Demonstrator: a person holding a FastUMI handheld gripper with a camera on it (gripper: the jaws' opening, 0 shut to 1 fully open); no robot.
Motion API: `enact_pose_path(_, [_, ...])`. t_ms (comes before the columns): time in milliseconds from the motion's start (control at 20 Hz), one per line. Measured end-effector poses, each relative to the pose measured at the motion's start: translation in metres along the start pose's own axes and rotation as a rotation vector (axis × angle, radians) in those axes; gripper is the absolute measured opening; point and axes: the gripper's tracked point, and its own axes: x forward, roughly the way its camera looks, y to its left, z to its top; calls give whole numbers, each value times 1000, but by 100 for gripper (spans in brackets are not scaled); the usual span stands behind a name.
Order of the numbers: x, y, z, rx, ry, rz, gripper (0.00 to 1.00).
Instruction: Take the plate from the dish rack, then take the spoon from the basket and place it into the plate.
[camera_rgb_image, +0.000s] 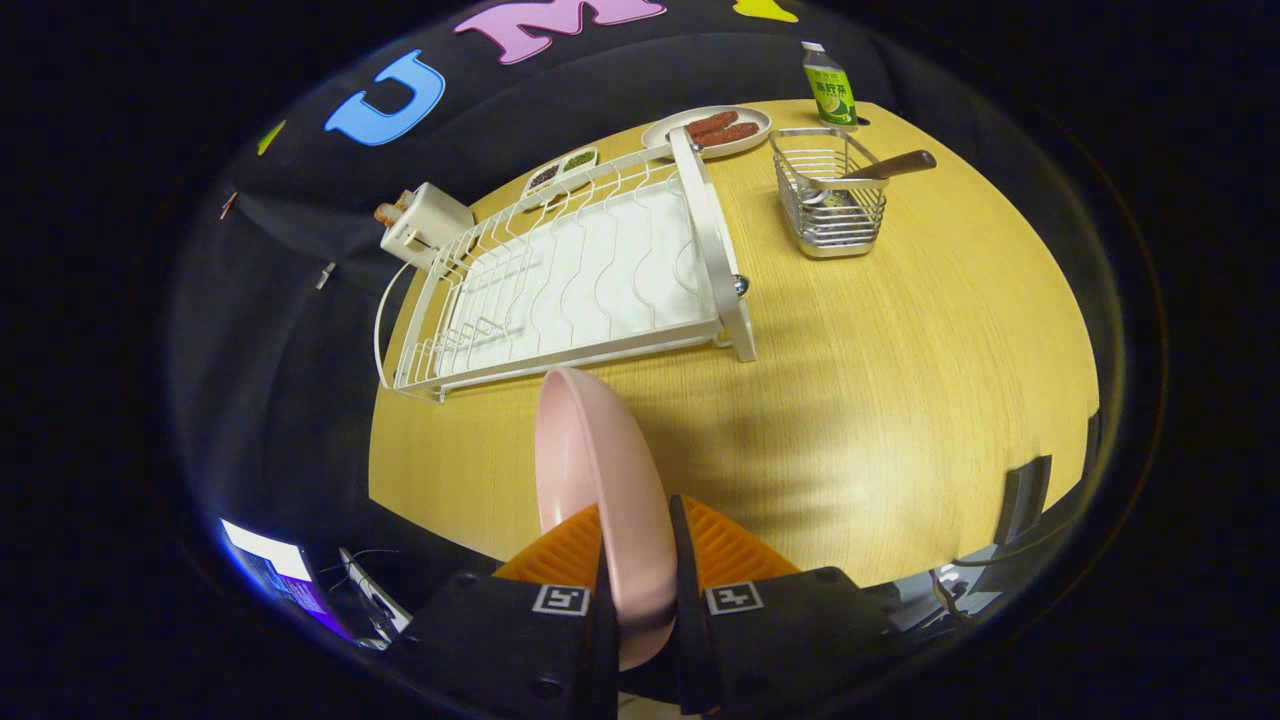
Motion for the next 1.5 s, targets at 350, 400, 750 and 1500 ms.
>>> enact_pose_path(350, [15, -13, -4, 34, 5, -30, 32])
enact_pose_path(400, [16, -17, -3, 24, 0, -45, 35])
enact_pose_path(750, [9, -41, 14, -82, -82, -121, 48])
enact_pose_path(1500, [-81, -123, 207, -260, -547, -251, 77])
